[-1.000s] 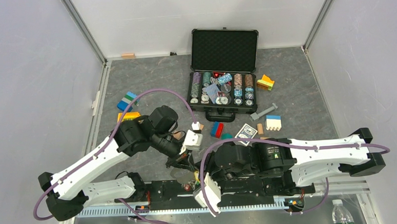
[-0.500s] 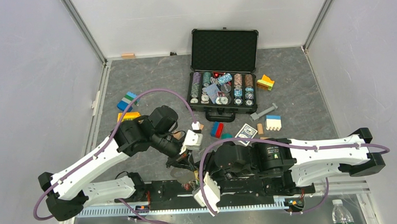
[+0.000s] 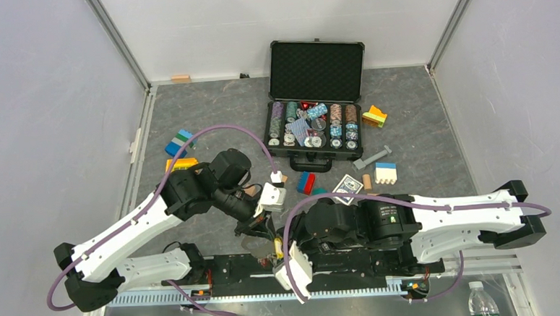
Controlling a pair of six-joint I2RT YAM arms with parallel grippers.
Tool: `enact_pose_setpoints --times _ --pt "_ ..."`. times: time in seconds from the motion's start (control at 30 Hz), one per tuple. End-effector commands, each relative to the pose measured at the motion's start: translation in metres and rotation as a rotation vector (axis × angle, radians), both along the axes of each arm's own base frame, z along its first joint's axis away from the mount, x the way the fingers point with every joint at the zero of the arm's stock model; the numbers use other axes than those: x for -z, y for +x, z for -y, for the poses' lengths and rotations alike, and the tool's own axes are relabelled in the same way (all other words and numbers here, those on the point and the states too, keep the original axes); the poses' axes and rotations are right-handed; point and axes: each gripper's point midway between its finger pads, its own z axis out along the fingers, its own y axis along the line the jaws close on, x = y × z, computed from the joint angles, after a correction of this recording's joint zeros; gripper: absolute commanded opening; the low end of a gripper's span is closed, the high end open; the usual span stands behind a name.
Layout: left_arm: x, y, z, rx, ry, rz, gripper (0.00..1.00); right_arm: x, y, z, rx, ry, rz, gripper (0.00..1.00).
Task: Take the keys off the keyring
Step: Remove the key from the keyring.
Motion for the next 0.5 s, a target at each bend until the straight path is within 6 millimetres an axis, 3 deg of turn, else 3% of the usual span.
enact_pose_setpoints --times 0.0,0.23,0.47 --pt "-0.0257 -0.0077 0.0026 0.043 -0.085 0.008 0.02 -0.0019 0.0048 0.0207 0.044 -0.045 -0.009 0.32" --pt "-0.0261 -0.0073 0.0026 0.040 -0.085 0.010 0.02 -0.0006 0.0056 0.0236 0.050 -0.051 -0.009 0.33" --pt "-0.0247 -0.0070 0.0026 0.039 -0.081 0.009 0.02 0.0005 0.0037 0.0235 0.044 -0.052 -0.017 0.26"
